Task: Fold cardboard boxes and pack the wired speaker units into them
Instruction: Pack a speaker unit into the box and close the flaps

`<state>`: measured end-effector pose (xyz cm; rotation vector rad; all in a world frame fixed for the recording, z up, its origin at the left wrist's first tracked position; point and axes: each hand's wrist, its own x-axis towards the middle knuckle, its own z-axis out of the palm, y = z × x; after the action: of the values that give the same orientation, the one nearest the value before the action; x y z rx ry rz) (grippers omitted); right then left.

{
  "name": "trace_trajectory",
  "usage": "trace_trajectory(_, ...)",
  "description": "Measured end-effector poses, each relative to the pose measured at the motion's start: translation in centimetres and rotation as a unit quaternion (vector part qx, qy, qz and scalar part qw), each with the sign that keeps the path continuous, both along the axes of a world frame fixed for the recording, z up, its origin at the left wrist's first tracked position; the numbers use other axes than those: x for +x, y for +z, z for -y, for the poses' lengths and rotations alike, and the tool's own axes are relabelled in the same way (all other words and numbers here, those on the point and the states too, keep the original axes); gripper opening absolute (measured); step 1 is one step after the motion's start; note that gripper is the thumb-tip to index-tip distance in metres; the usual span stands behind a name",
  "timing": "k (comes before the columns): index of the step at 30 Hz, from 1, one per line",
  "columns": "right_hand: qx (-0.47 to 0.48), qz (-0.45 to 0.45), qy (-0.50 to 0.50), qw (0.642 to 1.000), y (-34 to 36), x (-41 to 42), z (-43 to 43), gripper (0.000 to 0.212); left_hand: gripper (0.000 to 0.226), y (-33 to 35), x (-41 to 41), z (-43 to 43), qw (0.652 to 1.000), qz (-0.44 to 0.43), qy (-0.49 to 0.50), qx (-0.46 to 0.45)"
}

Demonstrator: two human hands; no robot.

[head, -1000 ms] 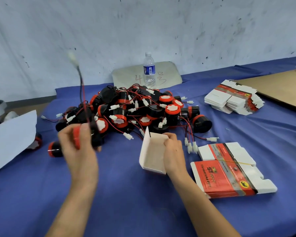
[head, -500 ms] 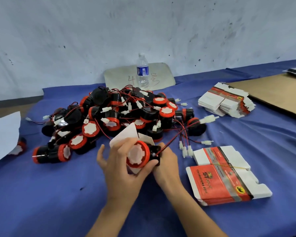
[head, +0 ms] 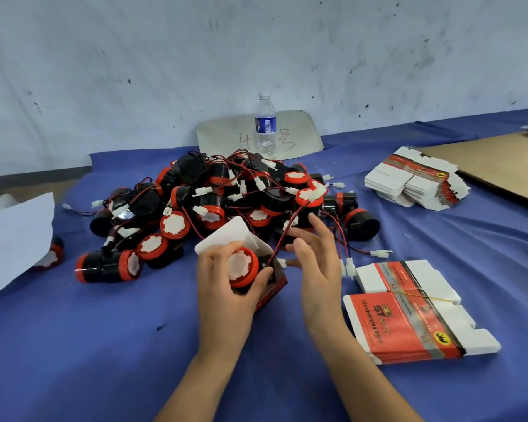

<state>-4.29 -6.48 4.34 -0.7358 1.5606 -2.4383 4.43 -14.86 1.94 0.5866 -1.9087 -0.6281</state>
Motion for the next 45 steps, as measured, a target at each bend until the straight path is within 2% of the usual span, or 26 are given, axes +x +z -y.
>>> trace_trajectory(4,-0.062,0.012,0.022,0.998,0.3,-0.1,-0.4,0.054,0.054,0.0,0.0,0.0,1.0,0.012,-0.014,-0.007)
trace_trajectory(11,-0.135,0.121,0.043,0.982,0.9,-0.8,-0.8,0.05,0.056,0.0,0.1,-0.1,0.997,0.025,-0.069,-0.006)
trace_trajectory(14,-0.097,0.005,-0.007,0.995,1.0,-0.3,-1.1,0.048,0.057,0.0,0.0,-0.3,0.997,0.036,-0.071,-0.012)
trace_trajectory(17,-0.04,-0.154,-0.072,0.985,0.8,0.6,-1.4,0.038,0.053,0.0,0.0,-0.4,0.997,0.023,-0.071,-0.008)
trace_trajectory(20,0.074,-0.348,-0.117,0.927,0.4,1.1,-1.2,0.021,0.048,-0.4,-0.1,-0.4,0.998,0.019,-0.059,-0.016)
trace_trajectory(22,0.172,-0.406,-0.123,0.889,0.1,1.4,-0.6,0.022,0.039,-0.6,-0.2,-0.3,0.999,0.016,-0.042,-0.007)
trace_trajectory(24,0.239,-0.406,-0.12,0.874,0.0,1.6,-0.2,0.028,0.03,-0.4,-0.3,-0.2,0.998,-0.003,-0.052,0.034)
trace_trajectory(25,0.26,-0.401,-0.124,0.869,0.1,1.7,-0.2,0.031,0.032,-0.4,-0.2,-0.2,0.997,-0.009,-0.061,0.049)
trace_trajectory(28,0.292,-0.395,-0.13,0.861,0.4,1.4,-0.3,0.045,0.061,-0.4,0.1,-0.3,0.998,0.015,-0.063,0.015)
trace_trajectory(32,0.312,-0.4,-0.101,0.856,0.5,0.9,-0.7,0.051,0.083,0.0,0.1,-0.6,0.995,0.012,-0.085,0.055)
trace_trajectory(36,0.304,-0.365,-0.074,0.877,0.8,0.8,-0.8,0.049,0.088,0.0,0.1,-0.4,0.994,-0.016,-0.102,0.023)
trace_trajectory(39,0.28,-0.329,-0.054,0.9,1.1,0.8,-0.8,0.048,0.111,-0.1,0.0,-0.1,0.993,-0.005,-0.111,0.034)
trace_trajectory(40,0.263,-0.314,-0.055,0.91,1.1,0.8,-0.8,0.044,0.113,0.0,0.0,-0.1,0.994,0.001,-0.11,0.023)
trace_trajectory(45,0.187,-0.234,-0.062,0.952,1.1,0.3,-1.0,0.039,0.095,0.6,-0.2,-0.4,0.99,-0.001,-0.14,-0.025)
